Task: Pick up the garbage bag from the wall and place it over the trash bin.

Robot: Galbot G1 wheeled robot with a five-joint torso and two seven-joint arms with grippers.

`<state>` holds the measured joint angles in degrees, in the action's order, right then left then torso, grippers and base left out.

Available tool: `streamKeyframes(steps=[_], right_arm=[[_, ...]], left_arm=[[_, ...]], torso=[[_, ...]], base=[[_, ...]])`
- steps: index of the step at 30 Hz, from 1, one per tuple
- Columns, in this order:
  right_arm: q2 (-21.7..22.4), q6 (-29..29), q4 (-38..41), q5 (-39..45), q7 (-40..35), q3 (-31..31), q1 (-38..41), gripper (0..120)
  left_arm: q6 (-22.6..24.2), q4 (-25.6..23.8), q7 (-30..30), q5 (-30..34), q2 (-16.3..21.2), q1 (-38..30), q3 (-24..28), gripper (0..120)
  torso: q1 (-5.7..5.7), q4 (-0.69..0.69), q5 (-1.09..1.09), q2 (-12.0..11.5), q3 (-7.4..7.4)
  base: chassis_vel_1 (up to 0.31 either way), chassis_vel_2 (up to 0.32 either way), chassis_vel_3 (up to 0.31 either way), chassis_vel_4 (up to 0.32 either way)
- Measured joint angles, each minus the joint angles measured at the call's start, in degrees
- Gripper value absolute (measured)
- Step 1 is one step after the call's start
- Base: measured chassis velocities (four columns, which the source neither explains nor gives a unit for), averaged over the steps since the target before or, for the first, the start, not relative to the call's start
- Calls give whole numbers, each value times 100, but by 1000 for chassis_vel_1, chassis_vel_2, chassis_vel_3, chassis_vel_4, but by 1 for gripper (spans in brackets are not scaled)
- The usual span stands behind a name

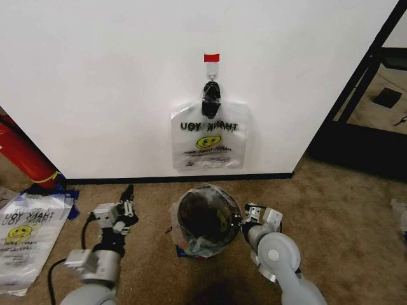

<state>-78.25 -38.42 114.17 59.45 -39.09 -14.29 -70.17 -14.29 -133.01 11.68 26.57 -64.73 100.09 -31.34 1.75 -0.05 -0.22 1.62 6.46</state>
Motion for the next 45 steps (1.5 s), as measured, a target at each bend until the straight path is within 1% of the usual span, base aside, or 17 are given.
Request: streamKeyframes(steps=[4, 5, 6, 10, 11, 13, 14, 16, 17, 20, 24, 27, 30, 35, 38, 43, 45], right_arm=[[16, -16, -69, 0, 65, -3, 60, 0], [17, -19, -75, -1, 71, -4, 62, 0], [25, -55, -117, -8, 108, -9, 77, 0], [30, -89, -153, -17, 160, -16, 87, 0], [30, -98, -163, -27, 174, -16, 89, 0], [23, -101, -176, -93, 219, -18, 85, 9], [23, -101, -176, -93, 219, -18, 85, 9], [19, -102, -174, -132, 254, -18, 58, 16], [11, -101, -163, -165, 276, -18, 38, 22], [-4, -99, -155, -193, 290, -17, 21, 29], [-19, -90, -130, -283, 392, -25, -52, 49], [-19, -75, -118, -350, 454, -29, -84, 55], [-16, -9, -101, -446, 581, -29, -137, 71], [-13, 80, -100, -488, 680, -40, -163, 84], [33, 216, -85, -598, 939, -66, -250, 98], [107, 429, 66, -1149, 1306, -63, -438, 100], [218, 817, 325, -1989, 1770, -89, -715, 100]], left_arm=[[-605, -5, -224, -129, -228, 295, -216, 22], [-634, -2, -227, -154, -241, 311, -219, 22], [-790, 25, -233, -335, -308, 371, -225, 31], [-872, 28, -233, -457, -351, 385, -219, 39], [-884, 27, -231, -488, -365, 389, -211, 47], [-893, 19, -206, -561, -410, 396, -173, 56], [-893, 19, -206, -561, -410, 396, -173, 56], [-893, 19, -183, -601, -433, 407, -166, 63], [-893, 12, -167, -606, -448, 424, -164, 70], [-893, 10, -155, -606, -460, 445, -158, 77], [-888, 13, -133, -624, -489, 466, -117, 95], [-880, 23, -111, -638, -502, 465, -96, 99], [-865, 36, -77, -706, -537, 474, -41, 100], [-858, 22, -71, -748, -553, 499, -5, 100], [-842, 17, -66, -767, -545, 495, 0, 100], [-822, 11, -64, -786, -539, 482, 7, 100], [-758, 52, -30, -824, -541, 463, 31, 100]], torso=[[0, 2, 0, 0, 0], [0, 2, 0, 0, 0], [0, 1, -1, 0, 0], [0, 0, 0, 0, 0], [0, 0, 0, -1, 0], [0, 0, 0, -1, 0], [0, 0, 0, -1, 0], [0, 0, -1, -1, 0], [0, 0, -1, -1, 0], [0, 0, -1, -1, 0], [0, 0, -1, -1, 0], [0, 0, -1, -1, 0], [0, 0, -1, -1, 0], [0, 1, -1, -1, 0], [0, 1, -1, -1, 0], [0, 1, 0, -1, 0], [0, 1, 0, -1, 0]], base=[[0, 0, 0, 0], [0, 0, 0, 0], [0, 0, 0, 0], [0, 0, 0, 0], [0, 0, 0, 0], [0, 0, 0, 0], [0, 0, 0, 0], [0, 0, 0, 0], [0, 0, 0, 0], [0, 0, 0, 0], [0, 0, 0, 0], [0, 0, 0, 0], [0, 0, 0, 0], [0, 0, 0, 0], [0, 0, 0, 0], [0, 0, 0, 0], [0, 0, 0, 0]])
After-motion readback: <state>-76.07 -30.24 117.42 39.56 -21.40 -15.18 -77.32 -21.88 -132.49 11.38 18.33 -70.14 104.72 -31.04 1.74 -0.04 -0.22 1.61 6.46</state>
